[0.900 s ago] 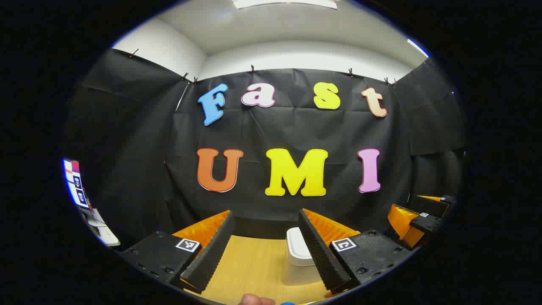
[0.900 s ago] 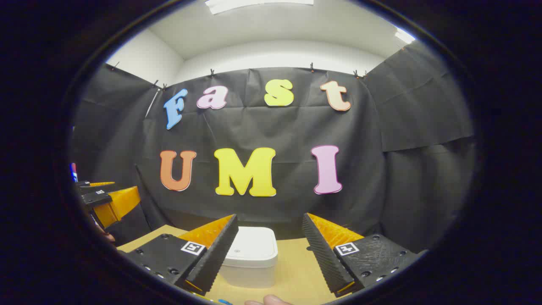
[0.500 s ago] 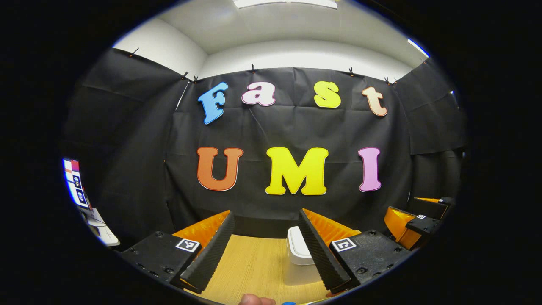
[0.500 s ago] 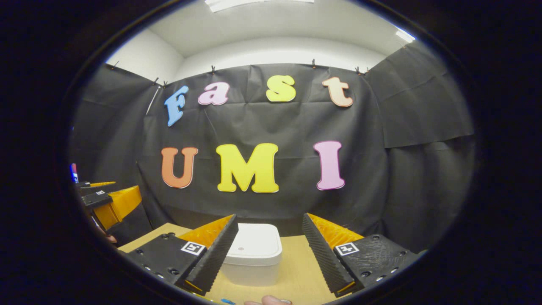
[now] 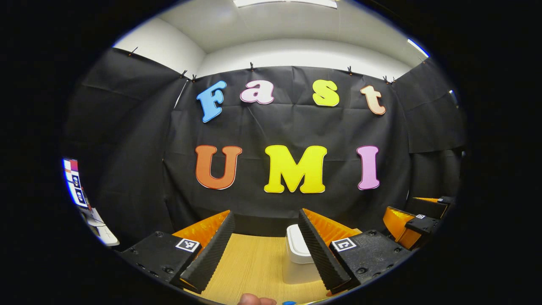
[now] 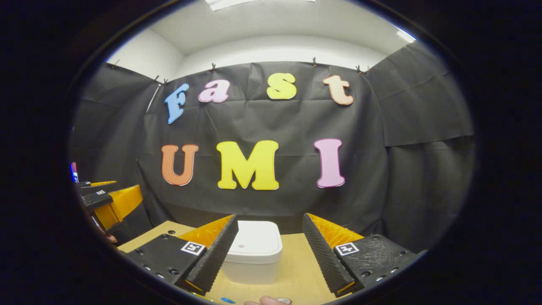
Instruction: Press the lid of the desktop garbage bin to open it, pick up the crumpled paper on the desktop and throw it into the bin, then pick up the pop can on the desktop and drop it into the bin, and finally close the garbage bin lid.
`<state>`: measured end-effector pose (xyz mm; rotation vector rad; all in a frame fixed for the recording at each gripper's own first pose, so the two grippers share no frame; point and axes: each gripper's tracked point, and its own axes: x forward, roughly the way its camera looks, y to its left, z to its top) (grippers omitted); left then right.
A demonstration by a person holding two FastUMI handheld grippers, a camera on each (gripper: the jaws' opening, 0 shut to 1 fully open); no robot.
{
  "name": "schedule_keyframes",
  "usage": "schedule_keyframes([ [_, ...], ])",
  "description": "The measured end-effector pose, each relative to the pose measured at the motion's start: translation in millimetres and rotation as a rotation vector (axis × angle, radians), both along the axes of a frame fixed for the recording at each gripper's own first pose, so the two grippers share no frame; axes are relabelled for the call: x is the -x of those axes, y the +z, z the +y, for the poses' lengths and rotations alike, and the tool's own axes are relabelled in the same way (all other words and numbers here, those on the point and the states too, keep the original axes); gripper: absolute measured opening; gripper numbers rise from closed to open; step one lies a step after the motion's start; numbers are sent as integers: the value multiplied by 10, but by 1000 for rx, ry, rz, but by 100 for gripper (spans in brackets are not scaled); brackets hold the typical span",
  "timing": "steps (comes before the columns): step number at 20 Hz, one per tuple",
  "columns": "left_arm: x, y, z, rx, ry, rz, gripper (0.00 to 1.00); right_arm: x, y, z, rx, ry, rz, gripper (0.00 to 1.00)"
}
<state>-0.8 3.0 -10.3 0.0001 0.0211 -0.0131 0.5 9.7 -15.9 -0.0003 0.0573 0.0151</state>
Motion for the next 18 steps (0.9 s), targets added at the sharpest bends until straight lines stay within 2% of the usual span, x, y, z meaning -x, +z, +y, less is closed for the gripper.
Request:
schedule_keyframes([
  [9, 20, -59, -27, -26, -17, 12, 97, -87, -146, 30, -2, 10, 46, 98],
  [10, 26, -70, -34, -26, -18, 17, 97, -96, -177, 30, -4, 12, 53, 95],
  [18, 25, -130, -55, -31, -23, 36, 97, -191, -407, 143, 5, 56, 123, 95],
])
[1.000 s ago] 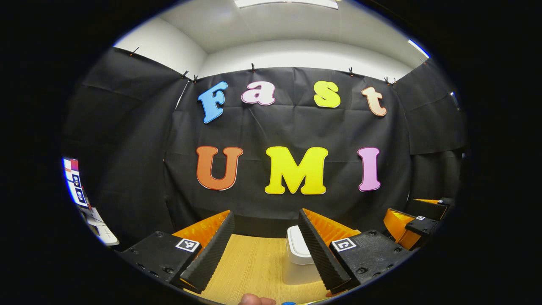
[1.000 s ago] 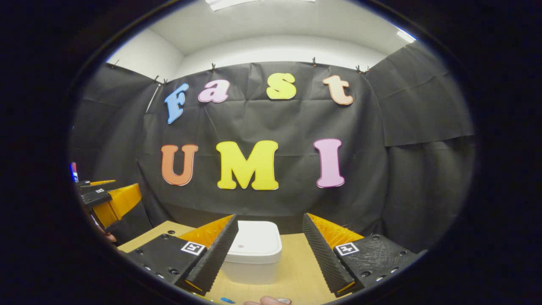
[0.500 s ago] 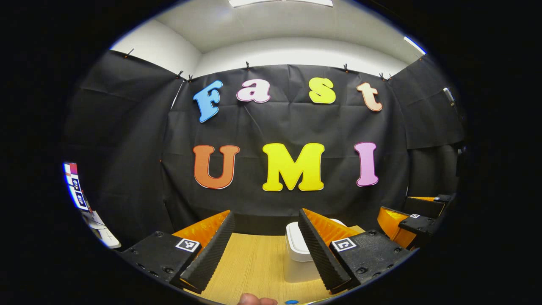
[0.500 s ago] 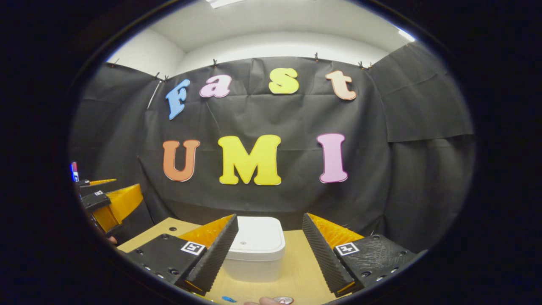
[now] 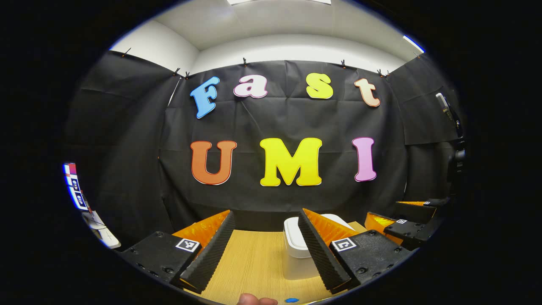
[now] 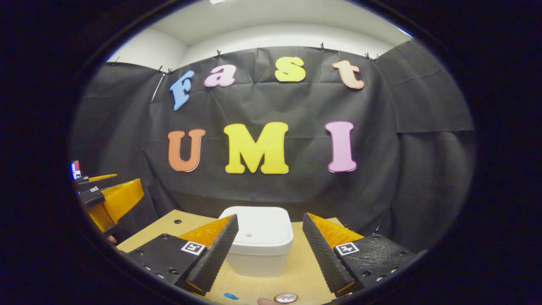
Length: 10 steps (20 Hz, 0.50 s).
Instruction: Press the lid of the desktop garbage bin to open it, pick up the crumpled paper on the desktop and throw it into the bin, then pick up the pop can on the desktop and drop it into the bin, and finally close the garbage bin lid.
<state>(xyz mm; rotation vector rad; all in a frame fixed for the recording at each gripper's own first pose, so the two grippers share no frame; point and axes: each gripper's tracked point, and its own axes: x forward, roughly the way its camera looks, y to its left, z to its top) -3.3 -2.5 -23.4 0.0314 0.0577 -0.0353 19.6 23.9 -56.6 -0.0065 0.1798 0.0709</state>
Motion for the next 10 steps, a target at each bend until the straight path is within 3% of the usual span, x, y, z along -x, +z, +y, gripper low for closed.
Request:
schedule_keyframes([
  [10, 21, 3, 146, -19, 46, 5, 97, -482, -474, 156, 41, 53, 112, 94],
])
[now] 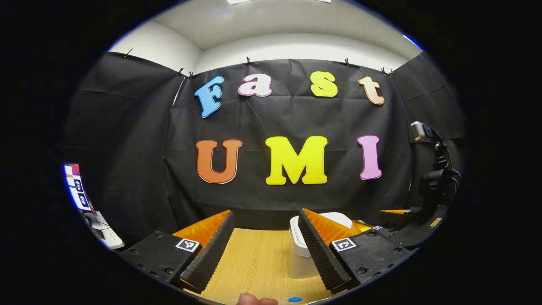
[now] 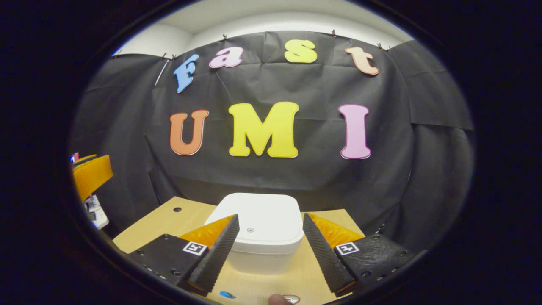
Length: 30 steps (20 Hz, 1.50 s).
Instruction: Press the lid of the desktop garbage bin to open it, pick up the crumpled paper on the desktop and throw it into the bin, then pick up the pop can on the desktop and drop it into the bin, and finally close the garbage bin lid.
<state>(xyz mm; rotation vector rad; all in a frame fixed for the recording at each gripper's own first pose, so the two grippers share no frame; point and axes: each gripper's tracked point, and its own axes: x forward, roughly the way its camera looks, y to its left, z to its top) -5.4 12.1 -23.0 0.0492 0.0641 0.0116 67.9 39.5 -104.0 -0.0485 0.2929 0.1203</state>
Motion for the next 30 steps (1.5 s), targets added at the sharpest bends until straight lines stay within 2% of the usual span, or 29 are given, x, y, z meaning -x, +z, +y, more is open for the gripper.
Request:
schedule_keyframes([
  [3, -3, -9, 88, -7, 33, 1, 97, -148, -109, 55, -4, 24, 38, 90],
  [4, -2, -20, 105, -5, 42, 5, 97, -199, -132, 67, -1, 28, 50, 80],
  [5, -6, -27, 127, -4, 53, 8, 97, -236, -169, 64, 5, 24, 61, 77],
  [7, 6, -14, 195, -8, 75, 4, 97, -294, -245, 106, 5, 37, 83, 61],
  [8, 7, 3, 230, -13, 89, 1, 97, -320, -302, 130, 8, 45, 100, 46],
  [10, 15, -6, 282, -15, 112, 1, 97, -356, -386, 199, 7, 69, 131, 38],
  [12, 12, -25, 311, -13, 127, 6, 97, -384, -429, 200, 15, 72, 149, 38],
  [14, 9, -40, 336, -19, 139, 7, 97, -434, -458, 226, 7, 75, 151, 4],
  [16, -15, -39, 358, -20, 146, 10, 97, -462, -503, 256, 13, 88, 165, 6],
  [18, -13, -52, 366, -23, 150, 13, 97, -488, -535, 238, 20, 91, 171, 0],
  [22, -35, -80, 404, -26, 163, 18, 97, -505, -643, 253, 51, 116, 190, 0],
  [27, -68, -157, 344, -14, 152, 38, 97, -482, -773, 224, -1, 96, 252, 1],
  [30, -56, -164, 269, -10, 133, 39, 97, -449, -670, 239, 42, 104, 207, 1],
])
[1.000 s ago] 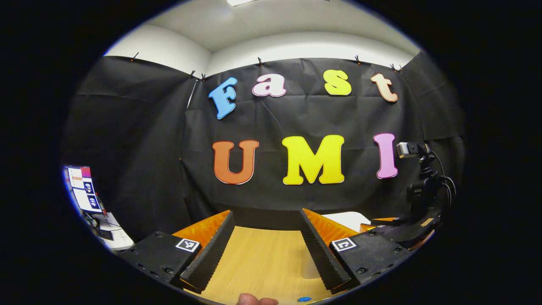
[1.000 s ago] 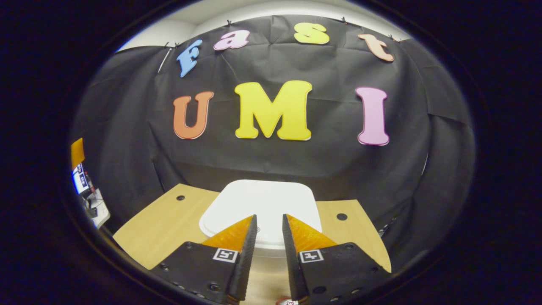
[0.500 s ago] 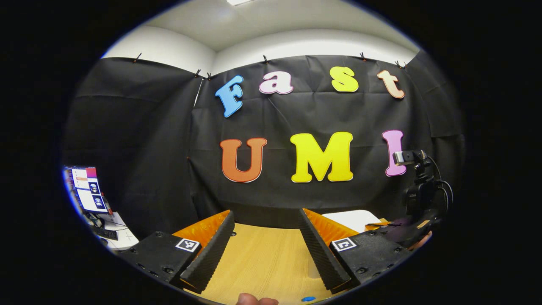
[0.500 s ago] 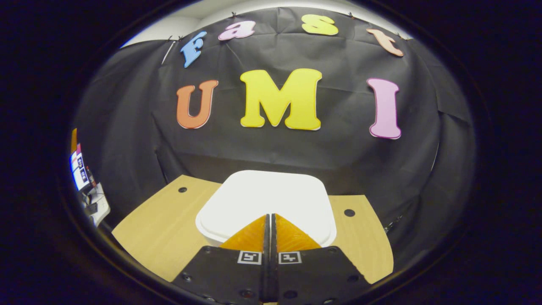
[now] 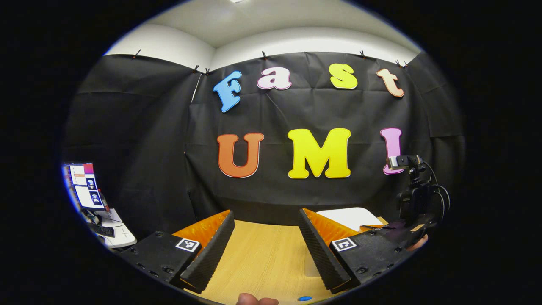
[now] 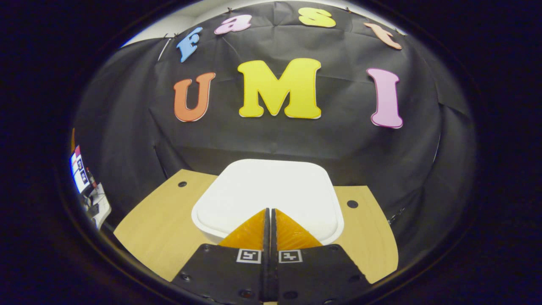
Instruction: Press the lid of the desktop garbage bin to open it, pick up the crumpled paper on the desktop and throw it into the bin, then pick up the pop can on the desktop and drop it into the bin, and finally close the garbage bin lid.
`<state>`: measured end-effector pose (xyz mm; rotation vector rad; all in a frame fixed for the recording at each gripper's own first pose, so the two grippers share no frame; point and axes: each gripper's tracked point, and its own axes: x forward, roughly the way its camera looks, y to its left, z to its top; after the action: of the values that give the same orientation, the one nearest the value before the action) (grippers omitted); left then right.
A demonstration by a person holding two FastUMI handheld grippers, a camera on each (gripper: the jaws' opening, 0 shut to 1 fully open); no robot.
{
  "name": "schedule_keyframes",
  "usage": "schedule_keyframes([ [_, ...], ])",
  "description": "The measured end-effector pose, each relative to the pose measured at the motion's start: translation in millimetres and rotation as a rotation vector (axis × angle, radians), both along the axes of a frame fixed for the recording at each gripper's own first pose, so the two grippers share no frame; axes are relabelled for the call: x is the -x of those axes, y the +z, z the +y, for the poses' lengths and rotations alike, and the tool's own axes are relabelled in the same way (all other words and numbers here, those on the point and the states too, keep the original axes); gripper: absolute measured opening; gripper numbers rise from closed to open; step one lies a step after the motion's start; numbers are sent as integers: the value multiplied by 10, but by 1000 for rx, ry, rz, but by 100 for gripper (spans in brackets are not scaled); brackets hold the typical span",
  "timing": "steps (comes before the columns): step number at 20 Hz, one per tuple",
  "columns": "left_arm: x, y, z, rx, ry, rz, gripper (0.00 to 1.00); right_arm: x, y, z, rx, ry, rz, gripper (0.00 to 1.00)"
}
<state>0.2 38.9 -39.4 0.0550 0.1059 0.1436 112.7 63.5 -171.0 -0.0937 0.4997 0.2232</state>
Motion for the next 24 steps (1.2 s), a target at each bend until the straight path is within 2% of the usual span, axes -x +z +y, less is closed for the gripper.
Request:
schedule_keyframes([
  [2, -4, 7, -13, -1, -8, -5, 97, 24, 189, 4, 10, 17, -45, 0],
  [5, -4, -80, -55, 22, -20, 16, 97, 18, 632, -41, 0, 17, -175, 31],
  [6, 1, -94, -73, 28, -25, 18, 97, 14, 750, -57, -2, 15, -210, 48],
  [10, -15, -113, -192, 39, -58, 23, 97, 11, 951, -96, -23, 9, -263, 90],
  [11, -25, -115, -225, 40, -70, 24, 97, 36, 983, -118, -30, 6, -269, 90],
  [12, -23, -132, -253, 40, -81, 27, 97, 66, 1005, -153, -35, 0, -276, 95],
  [15, -19, -210, -345, 46, -116, 46, 97, 207, 1044, -249, -63, -17, -287, 98],
  [16, -11, -268, -388, 52, -129, 60, 97, 266, 1012, -280, -71, -20, -283, 95],
  [20, 47, -536, -547, 59, -182, 124, 97, 494, 923, -460, -72, -51, -273, 98],
  [21, 65, -602, -587, 61, -196, 143, 97, 553, 885, -504, -68, -61, -267, 96],
  [24, 138, -895, -714, 95, -235, 217, 98, 702, 652, -705, -23, -100, -226, 95],
])
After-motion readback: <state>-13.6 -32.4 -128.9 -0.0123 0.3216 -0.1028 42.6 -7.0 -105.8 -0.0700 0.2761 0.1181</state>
